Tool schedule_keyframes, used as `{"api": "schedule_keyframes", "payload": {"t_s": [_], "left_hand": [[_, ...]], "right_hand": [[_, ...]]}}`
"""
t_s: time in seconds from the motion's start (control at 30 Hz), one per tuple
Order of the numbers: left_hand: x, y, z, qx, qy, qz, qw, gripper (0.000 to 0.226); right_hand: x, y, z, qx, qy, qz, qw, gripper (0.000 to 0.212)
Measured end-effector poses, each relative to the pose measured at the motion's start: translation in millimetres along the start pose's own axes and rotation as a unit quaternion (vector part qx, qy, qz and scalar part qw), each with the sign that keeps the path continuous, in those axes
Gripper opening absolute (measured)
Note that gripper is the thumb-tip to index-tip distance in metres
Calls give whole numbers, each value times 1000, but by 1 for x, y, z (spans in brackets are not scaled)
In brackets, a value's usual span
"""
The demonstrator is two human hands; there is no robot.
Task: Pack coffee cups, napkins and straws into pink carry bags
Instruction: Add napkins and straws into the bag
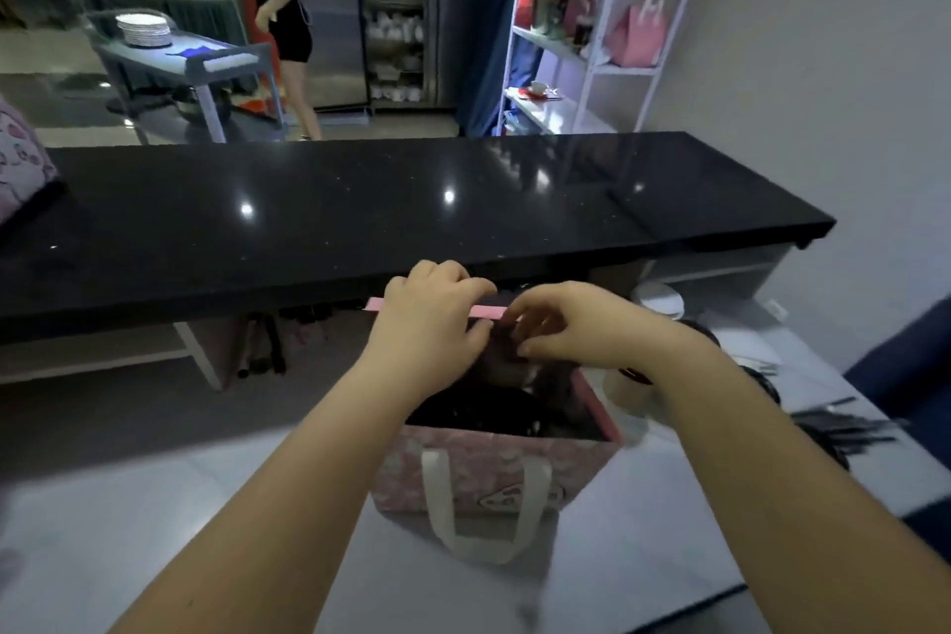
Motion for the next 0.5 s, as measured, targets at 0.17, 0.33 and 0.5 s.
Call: {"api": "schedule_keyframes", "payload": {"t_s": [0.17, 0.33, 0.5], "left_hand": [[-30, 79, -15, -6, -13, -99, 995, 42], [-73, 163, -45, -35, -45, -172, 983, 43], [-108, 237, -110, -92, -75, -216, 969, 41]], "right_hand": [[56, 36, 60, 10, 152, -24, 988, 28], [114, 101, 116, 50, 238, -75, 967, 24], [165, 191, 157, 84, 278, -134, 948, 21]]}}
Point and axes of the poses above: each hand's wrist, its own x-axis away from the middle knuckle, its own z-axis out of the back of the hand, y = z × x, the point moved 9 cm from there along -x, towards the middle knuckle, and after that the axes turned 11 degrees about z, right-handed, at the moved point
